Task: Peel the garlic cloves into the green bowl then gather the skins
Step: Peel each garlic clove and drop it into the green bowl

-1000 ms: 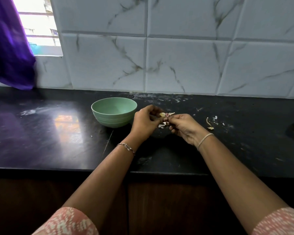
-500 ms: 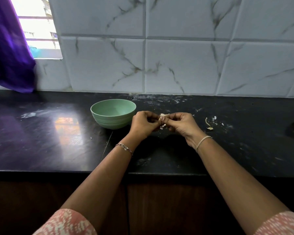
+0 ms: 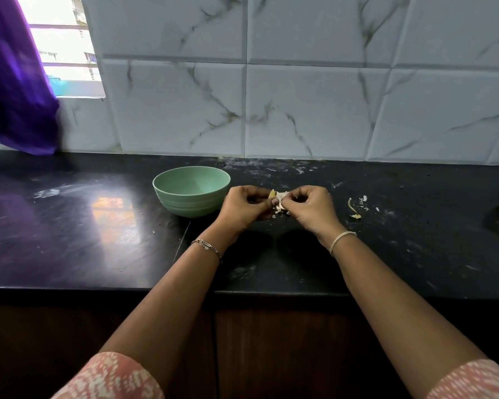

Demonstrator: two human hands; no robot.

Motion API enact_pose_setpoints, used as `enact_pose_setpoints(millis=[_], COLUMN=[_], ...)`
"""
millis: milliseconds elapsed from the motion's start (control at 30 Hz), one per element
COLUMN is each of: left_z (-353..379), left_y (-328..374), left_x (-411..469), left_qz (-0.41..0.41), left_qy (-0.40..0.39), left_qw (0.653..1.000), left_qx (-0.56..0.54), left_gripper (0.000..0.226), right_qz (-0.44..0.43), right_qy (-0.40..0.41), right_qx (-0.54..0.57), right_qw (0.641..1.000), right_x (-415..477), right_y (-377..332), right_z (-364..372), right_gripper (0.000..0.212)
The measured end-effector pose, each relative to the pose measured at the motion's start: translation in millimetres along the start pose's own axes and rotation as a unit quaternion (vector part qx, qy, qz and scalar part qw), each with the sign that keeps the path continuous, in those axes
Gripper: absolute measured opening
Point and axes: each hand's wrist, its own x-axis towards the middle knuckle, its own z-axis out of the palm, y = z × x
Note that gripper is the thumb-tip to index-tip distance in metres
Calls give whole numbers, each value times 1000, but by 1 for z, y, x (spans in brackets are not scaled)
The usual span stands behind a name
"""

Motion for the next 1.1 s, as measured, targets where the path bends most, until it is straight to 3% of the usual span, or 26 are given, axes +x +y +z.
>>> enact_pose_setpoints(millis=[167, 300, 367, 400, 500, 567, 667, 767, 933, 1100], left_z=[-1, 0, 0, 0, 1, 1, 1, 1, 2, 1], left_y=[4, 6, 6, 6, 5, 5, 4, 3, 2, 3], left_x=[-1, -2, -2, -1, -3, -4, -3, -2, -2, -2], left_qz=[-18, -50, -67, -72, -71, -63, -46, -34, -13, 0], left_qy=[-5, -21, -38, -47, -63, -60, -36, -22, -12, -4], left_qw=[999, 997, 996, 996, 995, 996, 998, 998, 998, 999], left_qx=[-44, -50, -43, -38, -18, -5, 22, 42, 55, 46], left_gripper=[25, 26, 27, 27, 25, 24, 11, 7, 5, 21], right_qz=[-67, -57, -48, -49, -65, -84, -60, -38, -63, -83], right_qy=[30, 45, 39, 39, 28, 6, -27, -76, -76, -55], right_qx=[-283, -343, -352, -351, -330, -291, -99, 25, -40, -79], right_qw=[956, 937, 934, 934, 941, 953, 993, 996, 994, 992], right_x=[-1, 2, 3, 2, 2, 3, 2, -1, -1, -1], right_y=[2, 10, 11, 9, 10, 12, 7, -1, 2, 3], right_z=[-13, -23, -26, -27, -27, -25, -20, -16, -13, -12], right_gripper=[5, 17, 10, 3, 24, 20, 20, 10, 8, 4])
